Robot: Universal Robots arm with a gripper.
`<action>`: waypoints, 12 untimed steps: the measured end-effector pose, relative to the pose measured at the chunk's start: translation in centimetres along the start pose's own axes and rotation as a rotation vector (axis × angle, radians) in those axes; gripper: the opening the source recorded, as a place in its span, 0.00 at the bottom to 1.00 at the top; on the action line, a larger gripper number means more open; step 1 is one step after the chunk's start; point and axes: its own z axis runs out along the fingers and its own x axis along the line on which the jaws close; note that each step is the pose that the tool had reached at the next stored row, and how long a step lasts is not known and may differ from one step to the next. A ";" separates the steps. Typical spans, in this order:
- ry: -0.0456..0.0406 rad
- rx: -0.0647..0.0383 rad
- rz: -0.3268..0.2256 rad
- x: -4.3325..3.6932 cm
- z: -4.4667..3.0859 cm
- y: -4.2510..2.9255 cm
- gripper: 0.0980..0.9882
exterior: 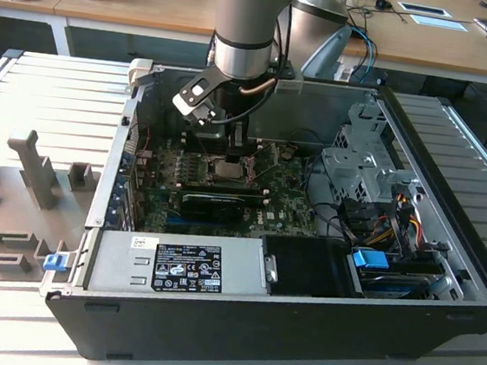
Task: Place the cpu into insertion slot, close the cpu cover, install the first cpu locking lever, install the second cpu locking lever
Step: 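Close the cpu cover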
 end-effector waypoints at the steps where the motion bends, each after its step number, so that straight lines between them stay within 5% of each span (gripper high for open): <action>1: 0.0001 0.000 0.000 0.00 -0.01 0.00 0.01; 12: -0.0001 0.000 0.000 0.00 -0.35 0.02 0.01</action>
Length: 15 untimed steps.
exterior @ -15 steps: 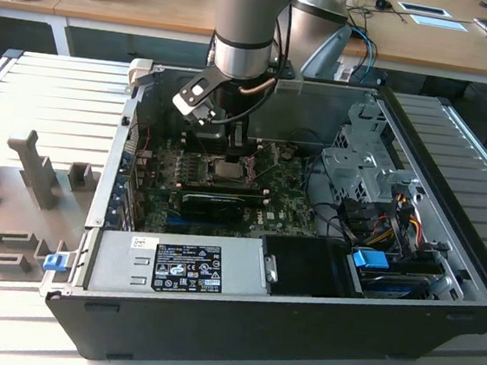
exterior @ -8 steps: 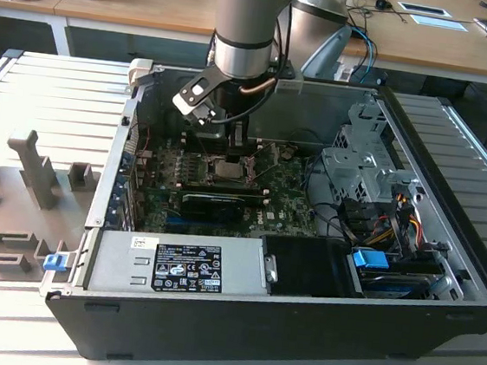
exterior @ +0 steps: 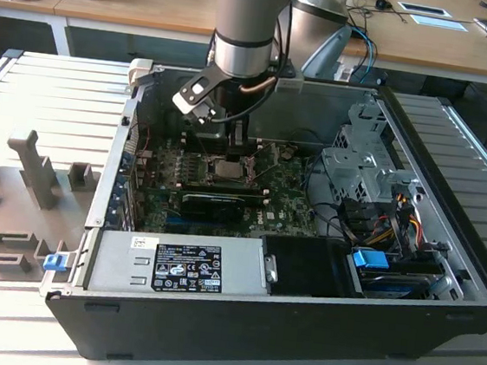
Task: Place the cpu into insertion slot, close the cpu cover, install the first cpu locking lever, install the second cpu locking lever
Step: 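Close the cpu cover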
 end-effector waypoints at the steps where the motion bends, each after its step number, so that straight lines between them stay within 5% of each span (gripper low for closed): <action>1: 0.0000 0.000 0.000 0.00 -0.10 0.01 0.01; 15: 0.0001 0.001 0.000 0.00 -1.32 0.65 0.01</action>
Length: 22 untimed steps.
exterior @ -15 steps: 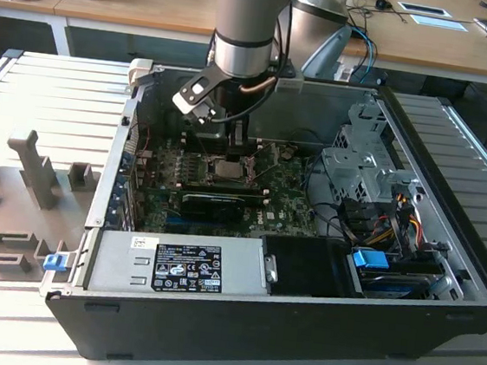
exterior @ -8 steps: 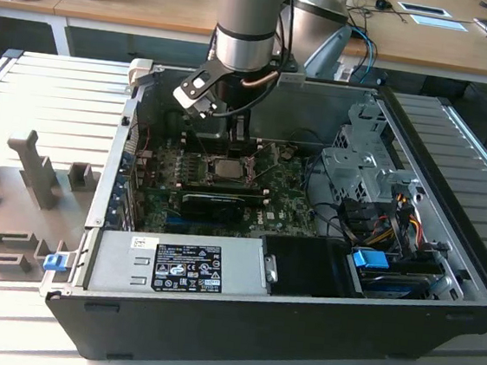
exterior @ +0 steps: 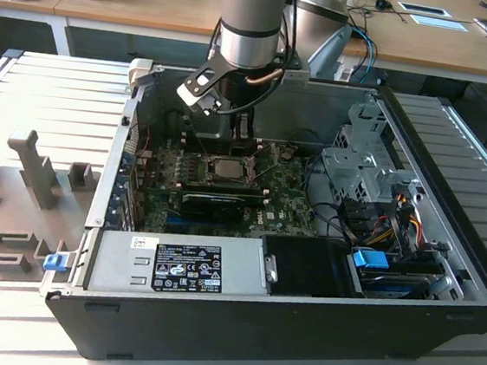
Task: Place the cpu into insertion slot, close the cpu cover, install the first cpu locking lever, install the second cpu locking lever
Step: 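Close the cpu cover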
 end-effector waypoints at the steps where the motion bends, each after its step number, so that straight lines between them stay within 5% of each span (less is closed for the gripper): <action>1: 0.0002 0.000 0.000 0.00 -0.02 0.04 0.01; 22: 0.0000 0.001 0.000 -0.09 -0.08 3.98 0.01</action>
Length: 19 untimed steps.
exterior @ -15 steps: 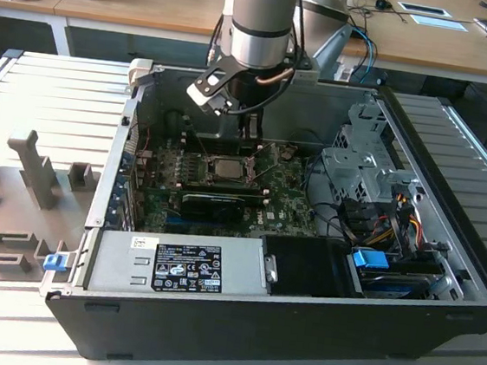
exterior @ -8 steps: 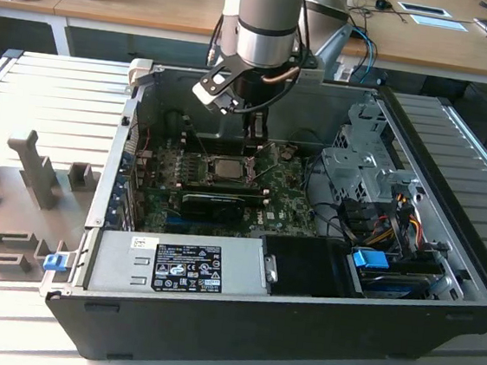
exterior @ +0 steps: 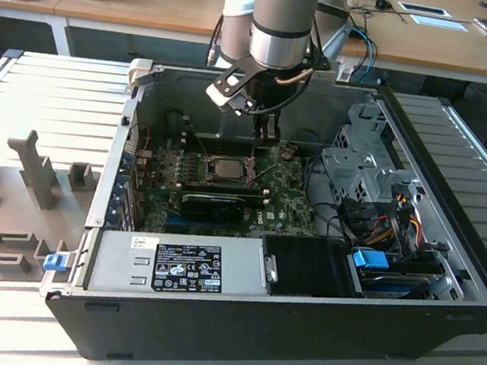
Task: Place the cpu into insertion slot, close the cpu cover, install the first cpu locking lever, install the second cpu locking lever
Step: 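Close the cpu cover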
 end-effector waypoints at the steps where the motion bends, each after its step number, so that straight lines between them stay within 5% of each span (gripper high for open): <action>1: 0.0000 0.000 0.000 0.00 0.00 0.10 0.01; 12: -0.0002 0.000 0.000 -0.05 0.01 1.85 0.01; 16: -0.0001 0.000 0.000 -0.03 -1.11 2.00 0.01; 19: 0.0001 0.001 0.000 -0.07 -1.04 3.56 0.01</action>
